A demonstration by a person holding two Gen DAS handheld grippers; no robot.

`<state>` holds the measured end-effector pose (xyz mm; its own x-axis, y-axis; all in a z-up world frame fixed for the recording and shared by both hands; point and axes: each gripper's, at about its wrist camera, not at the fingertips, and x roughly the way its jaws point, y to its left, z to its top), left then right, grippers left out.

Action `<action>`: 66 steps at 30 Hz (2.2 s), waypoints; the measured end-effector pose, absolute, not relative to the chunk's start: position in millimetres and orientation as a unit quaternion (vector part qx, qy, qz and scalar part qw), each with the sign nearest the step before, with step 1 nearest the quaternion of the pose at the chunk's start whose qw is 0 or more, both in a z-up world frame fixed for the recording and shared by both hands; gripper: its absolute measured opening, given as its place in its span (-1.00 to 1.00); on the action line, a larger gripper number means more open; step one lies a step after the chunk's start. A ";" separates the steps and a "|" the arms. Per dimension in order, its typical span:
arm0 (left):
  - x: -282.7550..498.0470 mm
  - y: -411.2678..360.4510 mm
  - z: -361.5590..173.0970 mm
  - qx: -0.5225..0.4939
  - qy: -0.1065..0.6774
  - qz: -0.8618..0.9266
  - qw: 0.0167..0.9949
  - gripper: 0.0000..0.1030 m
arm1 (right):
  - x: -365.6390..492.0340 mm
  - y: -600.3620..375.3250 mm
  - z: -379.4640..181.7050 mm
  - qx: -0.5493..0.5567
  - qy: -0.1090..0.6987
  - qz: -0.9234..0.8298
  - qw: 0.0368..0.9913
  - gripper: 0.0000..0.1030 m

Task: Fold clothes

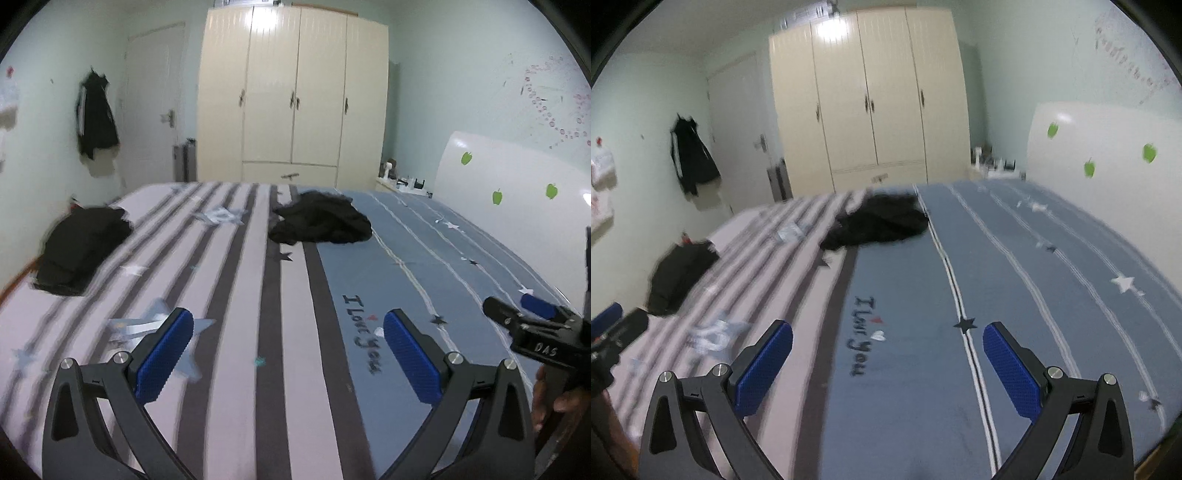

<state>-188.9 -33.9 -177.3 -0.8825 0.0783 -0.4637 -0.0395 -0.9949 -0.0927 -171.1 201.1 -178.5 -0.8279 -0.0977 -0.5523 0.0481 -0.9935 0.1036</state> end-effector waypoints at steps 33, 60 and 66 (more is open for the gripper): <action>-734.7 -10.1 -330.4 -0.451 -0.038 0.890 0.054 0.26 | -766.6 174.3 -355.7 0.452 -0.023 -0.891 0.021 0.98; -179.4 -86.1 -233.3 -0.603 -0.062 0.791 0.090 -0.70 | -313.9 204.4 -303.9 0.539 -0.036 -0.833 0.121 -1.00; -193.0 -128.5 -199.5 -0.580 -0.102 0.808 0.005 0.42 | -232.0 208.4 -310.6 0.603 -0.039 -0.792 0.085 -0.82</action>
